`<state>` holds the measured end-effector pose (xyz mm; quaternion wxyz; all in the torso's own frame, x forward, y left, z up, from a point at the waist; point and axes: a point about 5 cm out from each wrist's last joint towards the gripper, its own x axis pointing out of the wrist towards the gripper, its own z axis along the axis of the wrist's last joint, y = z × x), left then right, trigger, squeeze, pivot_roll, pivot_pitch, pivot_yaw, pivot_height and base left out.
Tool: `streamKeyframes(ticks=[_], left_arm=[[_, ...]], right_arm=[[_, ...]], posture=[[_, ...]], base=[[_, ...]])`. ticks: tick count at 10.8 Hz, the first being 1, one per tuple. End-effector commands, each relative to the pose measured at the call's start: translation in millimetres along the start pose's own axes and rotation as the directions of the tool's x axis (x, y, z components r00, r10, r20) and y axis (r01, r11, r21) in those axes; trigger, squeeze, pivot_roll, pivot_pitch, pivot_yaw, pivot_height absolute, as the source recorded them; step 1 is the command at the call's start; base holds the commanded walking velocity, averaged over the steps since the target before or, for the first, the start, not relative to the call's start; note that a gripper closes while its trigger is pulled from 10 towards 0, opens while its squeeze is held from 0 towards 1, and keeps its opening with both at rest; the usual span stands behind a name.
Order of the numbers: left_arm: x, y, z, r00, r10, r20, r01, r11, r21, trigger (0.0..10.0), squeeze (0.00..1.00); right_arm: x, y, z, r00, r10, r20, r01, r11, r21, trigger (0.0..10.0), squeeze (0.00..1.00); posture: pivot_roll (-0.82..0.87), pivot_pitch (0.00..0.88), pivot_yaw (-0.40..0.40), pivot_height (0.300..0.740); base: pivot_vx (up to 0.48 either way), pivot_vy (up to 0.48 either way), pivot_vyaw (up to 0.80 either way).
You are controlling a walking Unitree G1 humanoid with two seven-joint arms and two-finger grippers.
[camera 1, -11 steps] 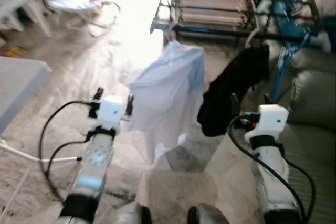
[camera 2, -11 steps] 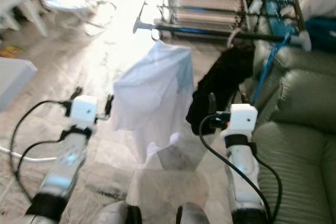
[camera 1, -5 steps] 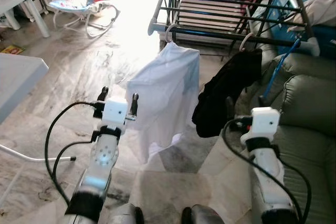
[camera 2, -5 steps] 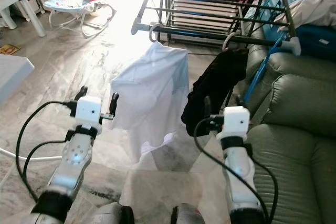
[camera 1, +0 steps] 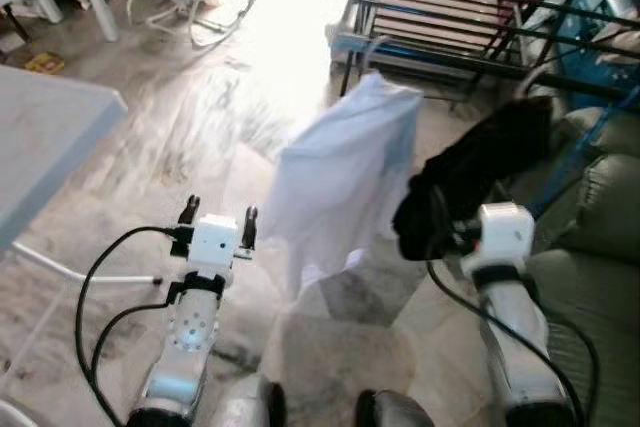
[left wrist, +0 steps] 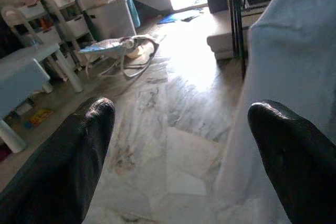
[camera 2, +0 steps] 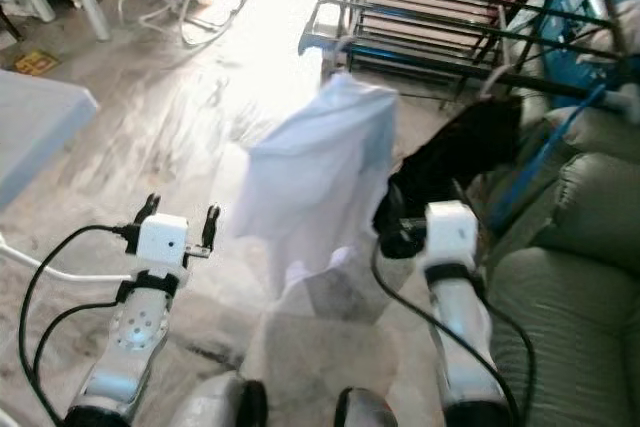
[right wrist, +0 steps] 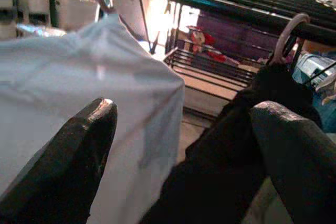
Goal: Hang hanger
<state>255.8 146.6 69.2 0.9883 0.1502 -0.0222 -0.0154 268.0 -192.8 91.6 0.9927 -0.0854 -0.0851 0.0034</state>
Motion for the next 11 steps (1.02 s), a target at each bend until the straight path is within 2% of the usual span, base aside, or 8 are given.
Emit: streamKeyframes(ticks=[1,3,5,7,8,11], left_arm=[[-1.9,-2.3,2.1,1.000,-0.012,-0.004,0.012,1.000,0.008,10.0,0.00],[-3.4,0.9,2.6,1.000,-0.031,-0.001,0.031,0.999,0.019,10.0,0.00],[-0.9,-1.6,6.8,0.999,-0.030,0.015,0.029,1.000,0.010,10.0,0.00],[-0.1,-6.0,9.6,1.000,-0.028,0.011,0.028,1.000,0.001,10.0,0.00],[1.0,-8.3,11.2,0.999,-0.035,0.014,0.035,0.999,-0.023,10.0,0.00],[2.9,-7.7,13.8,0.999,-0.041,0.017,0.041,0.999,-0.021,10.0,0.00]], right_arm=[[-6.4,-5.6,-9.7,0.998,-0.028,-0.049,0.027,1.000,-0.005,10.0,0.00],[-9.3,0.4,-11.0,0.998,-0.031,-0.056,0.031,0.999,0.006,10.0,0.00],[-8.0,2.3,-10.6,0.998,-0.024,-0.057,0.025,1.000,0.008,10.0,0.00],[-5.3,-2.9,-10.5,0.998,-0.034,-0.059,0.035,0.999,0.005,10.0,0.00],[-3.6,-4.2,-8.4,0.998,-0.031,-0.054,0.031,1.000,0.000,10.0,0.00],[-3.5,-1.9,-7.8,0.998,-0.031,-0.055,0.032,0.999,0.008,10.0,0.00]], posture=[[0.00,0.164,-0.012,0.740],[0.00,0.176,-0.005,0.740],[-0.01,0.182,-0.004,0.740],[-0.02,0.184,-0.006,0.740],[-0.02,0.185,-0.009,0.740],[-0.02,0.191,-0.005,0.740]], base=[[0.000,0.480,0.00],[0.000,0.459,0.00],[0.000,0.000,0.00],[0.000,0.000,0.00],[-0.281,0.000,0.00],[-0.359,0.000,0.00]])
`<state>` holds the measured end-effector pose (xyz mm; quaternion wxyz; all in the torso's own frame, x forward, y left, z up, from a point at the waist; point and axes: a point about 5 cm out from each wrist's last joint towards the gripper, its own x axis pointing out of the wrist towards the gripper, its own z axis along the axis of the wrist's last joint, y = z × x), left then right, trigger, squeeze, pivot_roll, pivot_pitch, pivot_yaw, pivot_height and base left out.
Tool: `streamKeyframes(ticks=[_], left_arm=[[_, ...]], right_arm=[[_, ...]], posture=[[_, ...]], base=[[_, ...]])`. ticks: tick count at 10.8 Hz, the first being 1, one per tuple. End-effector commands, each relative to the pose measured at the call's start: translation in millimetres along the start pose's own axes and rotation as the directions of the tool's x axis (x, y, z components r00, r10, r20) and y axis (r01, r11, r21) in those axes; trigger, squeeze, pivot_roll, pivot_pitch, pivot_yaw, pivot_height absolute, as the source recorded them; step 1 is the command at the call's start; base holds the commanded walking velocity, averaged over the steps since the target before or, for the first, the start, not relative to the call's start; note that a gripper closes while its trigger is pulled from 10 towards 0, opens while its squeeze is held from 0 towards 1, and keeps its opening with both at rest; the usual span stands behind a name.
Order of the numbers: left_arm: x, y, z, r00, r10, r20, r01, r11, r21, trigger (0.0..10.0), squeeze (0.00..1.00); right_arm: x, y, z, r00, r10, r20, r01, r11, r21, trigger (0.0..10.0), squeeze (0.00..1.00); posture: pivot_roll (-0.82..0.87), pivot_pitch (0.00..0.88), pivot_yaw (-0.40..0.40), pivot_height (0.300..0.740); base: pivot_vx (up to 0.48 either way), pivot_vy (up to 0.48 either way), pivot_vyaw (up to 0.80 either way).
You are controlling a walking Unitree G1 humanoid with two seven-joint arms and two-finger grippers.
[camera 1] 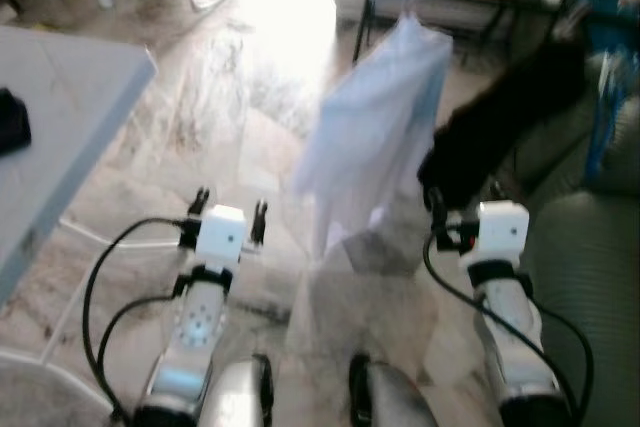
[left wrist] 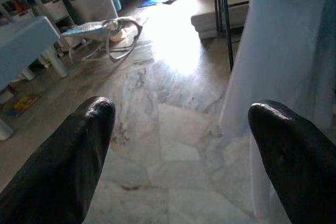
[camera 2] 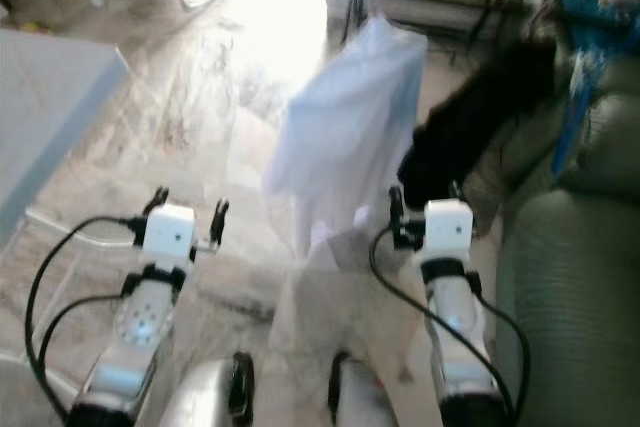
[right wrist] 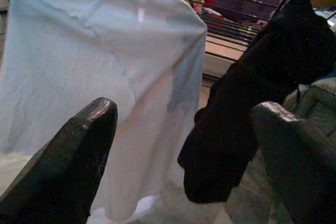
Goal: Hang hanger
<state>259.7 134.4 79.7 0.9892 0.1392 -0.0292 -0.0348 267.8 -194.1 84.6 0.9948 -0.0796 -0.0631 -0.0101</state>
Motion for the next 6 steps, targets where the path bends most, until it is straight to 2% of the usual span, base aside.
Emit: streamKeyframes(ticks=[1,6], left_arm=[[-2.1,1.0,0.6,1.000,-0.006,-0.003,0.006,1.000,0.002,10.0,0.00],[-2.8,0.2,0.0,1.000,-0.016,-0.017,0.016,1.000,0.003,10.0,0.00]], right_arm=[[-2.4,-1.0,-1.1,1.000,-0.008,-0.010,0.008,1.000,0.002,10.0,0.00],[-1.9,-2.4,-1.8,1.000,0.002,-0.015,-0.002,1.000,-0.005,10.0,0.00]], posture=[[-0.02,0.193,-0.003,0.740],[-0.01,0.202,-0.004,0.740]], base=[[-0.368,0.000,0.00],[-0.383,0.000,0.00]])
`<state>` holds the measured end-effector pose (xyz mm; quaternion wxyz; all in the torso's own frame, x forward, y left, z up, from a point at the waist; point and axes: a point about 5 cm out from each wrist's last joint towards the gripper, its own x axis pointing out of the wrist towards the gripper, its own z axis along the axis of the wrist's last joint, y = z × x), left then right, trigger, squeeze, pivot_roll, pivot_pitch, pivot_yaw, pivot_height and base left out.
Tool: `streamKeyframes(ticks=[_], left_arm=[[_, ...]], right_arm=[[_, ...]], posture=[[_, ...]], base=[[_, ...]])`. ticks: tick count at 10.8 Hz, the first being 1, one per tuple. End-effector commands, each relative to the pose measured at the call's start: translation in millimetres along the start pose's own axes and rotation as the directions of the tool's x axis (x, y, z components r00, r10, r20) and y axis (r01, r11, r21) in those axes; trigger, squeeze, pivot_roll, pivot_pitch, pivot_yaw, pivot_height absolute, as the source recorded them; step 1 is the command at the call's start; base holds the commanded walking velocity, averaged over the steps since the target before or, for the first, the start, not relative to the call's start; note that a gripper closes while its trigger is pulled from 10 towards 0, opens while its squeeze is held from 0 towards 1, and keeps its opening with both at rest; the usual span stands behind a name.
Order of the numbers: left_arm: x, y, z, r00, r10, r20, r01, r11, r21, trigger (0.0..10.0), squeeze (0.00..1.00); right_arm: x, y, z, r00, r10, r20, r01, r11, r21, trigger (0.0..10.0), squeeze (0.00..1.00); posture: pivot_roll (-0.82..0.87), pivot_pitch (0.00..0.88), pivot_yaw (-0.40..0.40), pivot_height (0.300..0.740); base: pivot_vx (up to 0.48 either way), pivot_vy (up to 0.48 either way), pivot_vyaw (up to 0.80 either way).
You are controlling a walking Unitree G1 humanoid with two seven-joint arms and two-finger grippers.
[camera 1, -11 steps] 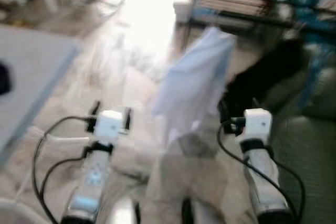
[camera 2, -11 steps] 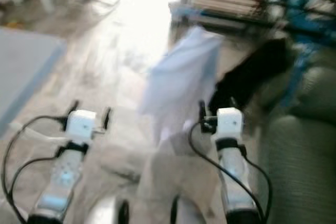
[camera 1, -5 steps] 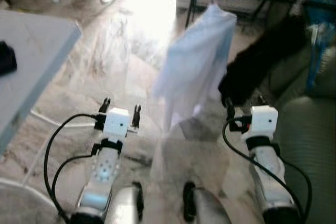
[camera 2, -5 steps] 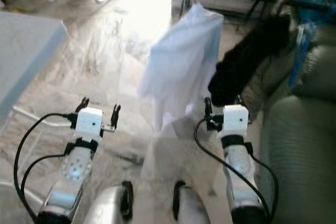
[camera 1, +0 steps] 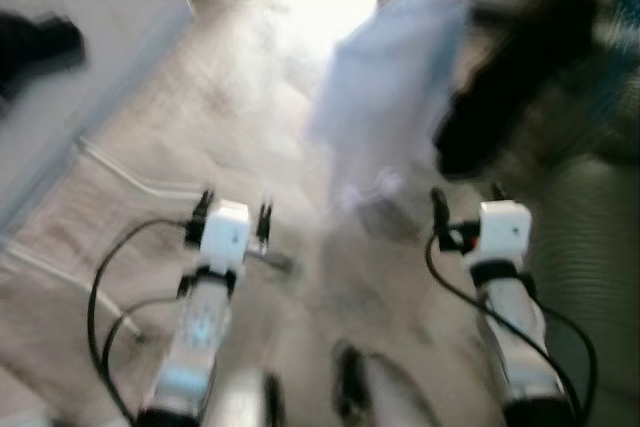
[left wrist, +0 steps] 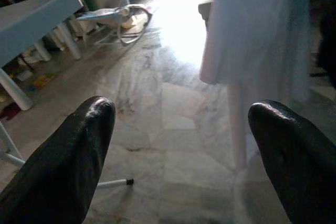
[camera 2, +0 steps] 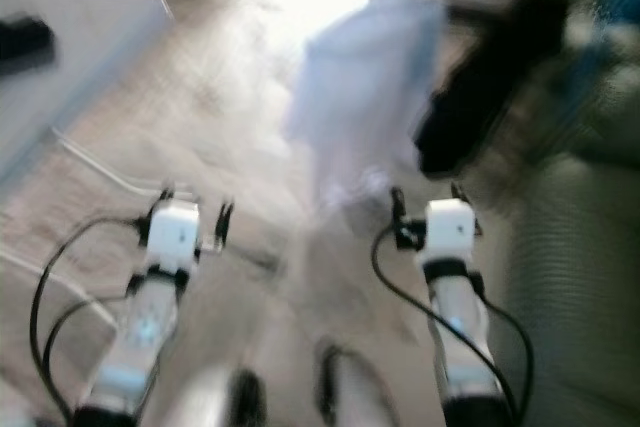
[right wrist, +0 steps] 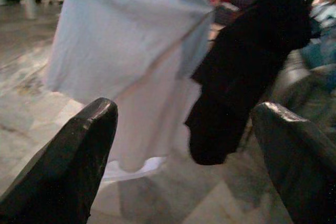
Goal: Hang hanger
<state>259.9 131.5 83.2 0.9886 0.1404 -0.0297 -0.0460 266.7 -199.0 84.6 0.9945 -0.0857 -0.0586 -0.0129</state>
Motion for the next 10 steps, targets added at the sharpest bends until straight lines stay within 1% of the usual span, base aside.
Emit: streamKeyframes(ticks=[1,3,5,9,10], left_arm=[[-3.4,2.2,-3.9,1.000,0.002,-0.017,-0.002,1.000,0.006,10.0,0.00],[-2.8,2.8,-2.8,1.000,0.002,-0.013,-0.002,1.000,0.009,10.0,0.00],[-2.1,3.8,-2.6,1.000,0.018,-0.019,-0.018,1.000,0.008,10.0,0.00],[-2.3,3.3,-4.2,0.999,0.039,-0.032,-0.039,0.999,0.004,10.0,0.00],[-2.0,3.4,-4.8,0.998,0.055,-0.043,-0.056,0.998,-0.009,10.0,0.00]], right_arm=[[-0.2,-1.2,-0.9,1.000,0.003,-0.006,-0.003,1.000,0.000,10.0,0.00],[1.3,-1.7,0.2,1.000,0.003,-0.003,-0.003,1.000,-0.015,10.0,0.00],[0.1,6.2,1.0,0.999,0.046,0.002,-0.046,0.999,-0.009,10.0,0.00],[5.0,5.2,3.4,0.999,0.052,0.011,-0.052,0.998,-0.018,10.0,0.00],[5.1,5.3,3.6,0.998,0.058,0.012,-0.058,0.998,-0.018,10.0,0.00]], posture=[[-0.01,0.203,-0.003,0.740],[-0.02,0.208,-0.001,0.740],[-0.01,0.209,-0.006,0.740],[-0.01,0.209,-0.012,0.740],[-0.01,0.208,-0.013,0.740]], base=[[0.000,0.000,0.00],[0.000,0.000,0.00],[0.000,0.000,0.80],[0.000,0.000,0.80],[0.000,0.000,0.80]])
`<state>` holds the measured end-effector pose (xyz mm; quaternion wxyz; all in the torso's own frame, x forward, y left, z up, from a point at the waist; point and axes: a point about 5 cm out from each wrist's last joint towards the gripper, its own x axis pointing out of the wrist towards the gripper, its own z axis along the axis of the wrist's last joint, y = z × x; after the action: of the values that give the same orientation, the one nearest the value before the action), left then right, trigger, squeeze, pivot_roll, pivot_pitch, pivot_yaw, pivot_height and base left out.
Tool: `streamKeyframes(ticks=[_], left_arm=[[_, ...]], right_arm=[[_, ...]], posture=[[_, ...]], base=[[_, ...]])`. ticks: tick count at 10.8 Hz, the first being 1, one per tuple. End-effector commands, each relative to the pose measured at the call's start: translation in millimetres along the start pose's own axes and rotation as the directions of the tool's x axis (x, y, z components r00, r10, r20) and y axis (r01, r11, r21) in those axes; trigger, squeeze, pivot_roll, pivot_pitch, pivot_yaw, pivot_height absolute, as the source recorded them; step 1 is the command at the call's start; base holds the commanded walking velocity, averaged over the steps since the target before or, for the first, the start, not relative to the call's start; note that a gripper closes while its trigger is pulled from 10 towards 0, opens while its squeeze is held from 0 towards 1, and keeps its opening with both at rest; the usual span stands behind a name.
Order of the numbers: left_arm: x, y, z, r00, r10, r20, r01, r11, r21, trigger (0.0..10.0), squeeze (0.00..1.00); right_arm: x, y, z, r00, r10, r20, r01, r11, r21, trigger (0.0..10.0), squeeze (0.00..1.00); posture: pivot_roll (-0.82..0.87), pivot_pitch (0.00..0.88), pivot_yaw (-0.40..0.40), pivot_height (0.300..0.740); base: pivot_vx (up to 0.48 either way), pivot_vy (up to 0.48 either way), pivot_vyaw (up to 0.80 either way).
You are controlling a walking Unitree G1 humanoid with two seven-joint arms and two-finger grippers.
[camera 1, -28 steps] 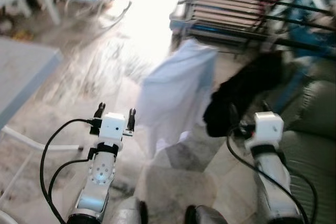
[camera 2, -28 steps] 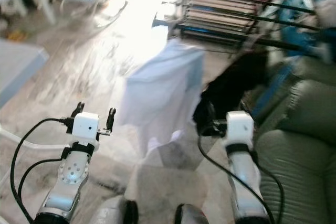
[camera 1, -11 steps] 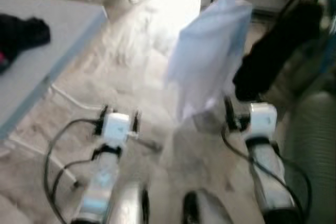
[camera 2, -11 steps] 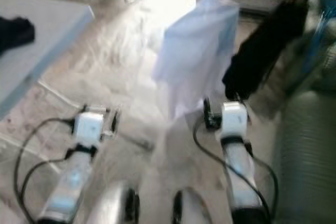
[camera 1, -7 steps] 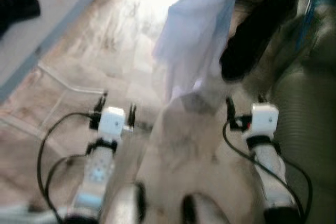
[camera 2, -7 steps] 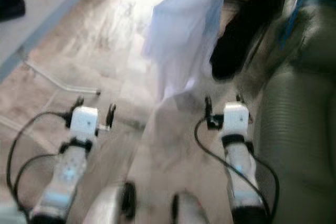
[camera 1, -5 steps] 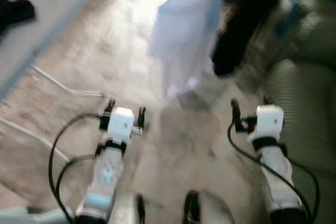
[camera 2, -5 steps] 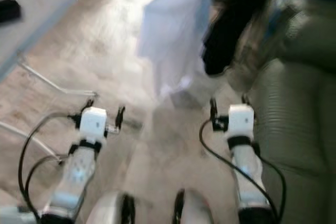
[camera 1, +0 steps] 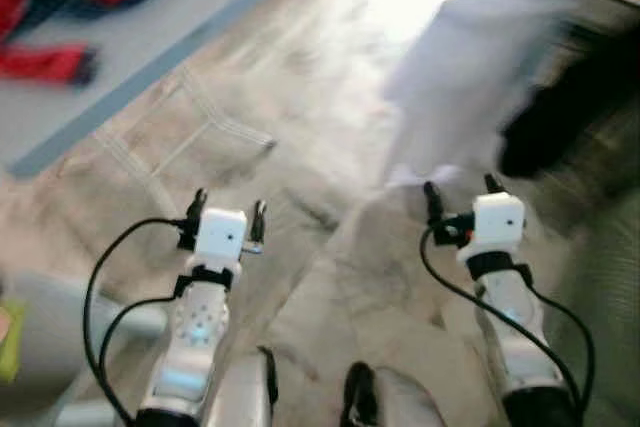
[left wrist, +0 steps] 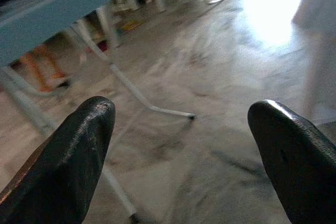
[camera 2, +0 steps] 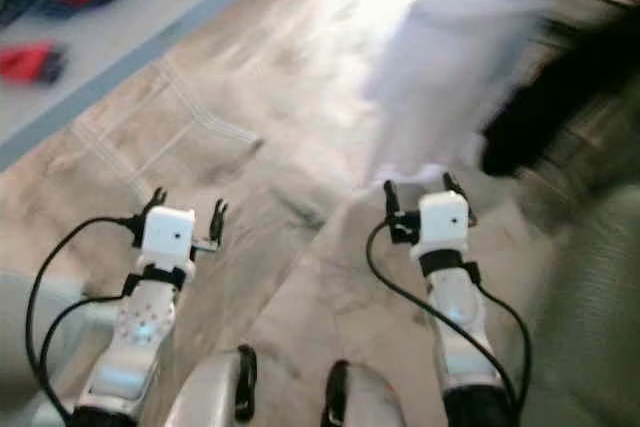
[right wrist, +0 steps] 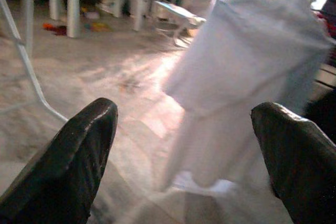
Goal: Hang hanger
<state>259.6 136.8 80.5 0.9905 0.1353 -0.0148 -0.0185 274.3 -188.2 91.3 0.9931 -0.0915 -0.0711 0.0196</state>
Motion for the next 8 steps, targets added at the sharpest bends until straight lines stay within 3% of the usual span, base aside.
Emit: streamKeyframes(ticks=[1,5,8], left_arm=[[-0.3,0.3,-1.0,1.000,0.017,-0.015,-0.017,1.000,-0.010,10.0,0.00],[-0.7,-1.6,-5.1,0.998,0.017,-0.061,-0.020,0.998,-0.063,10.0,0.00],[1.0,-0.5,-4.3,0.999,0.026,-0.046,-0.028,0.998,-0.049,10.0,0.00]], right_arm=[[-3.7,-3.8,-4.0,1.000,-0.002,-0.019,0.002,1.000,-0.009,10.0,0.00],[-4.2,-3.3,-3.3,1.000,0.010,-0.018,-0.010,1.000,-0.014,10.0,0.00],[-3.0,-2.3,-2.1,1.000,0.017,-0.014,-0.017,1.000,-0.008,10.0,0.00]], posture=[[-0.01,0.208,-0.013,0.740],[-0.02,0.209,-0.017,0.740],[-0.02,0.207,-0.018,0.740]], base=[[0.000,0.000,0.80],[0.000,0.000,0.80],[0.000,0.000,0.80]])
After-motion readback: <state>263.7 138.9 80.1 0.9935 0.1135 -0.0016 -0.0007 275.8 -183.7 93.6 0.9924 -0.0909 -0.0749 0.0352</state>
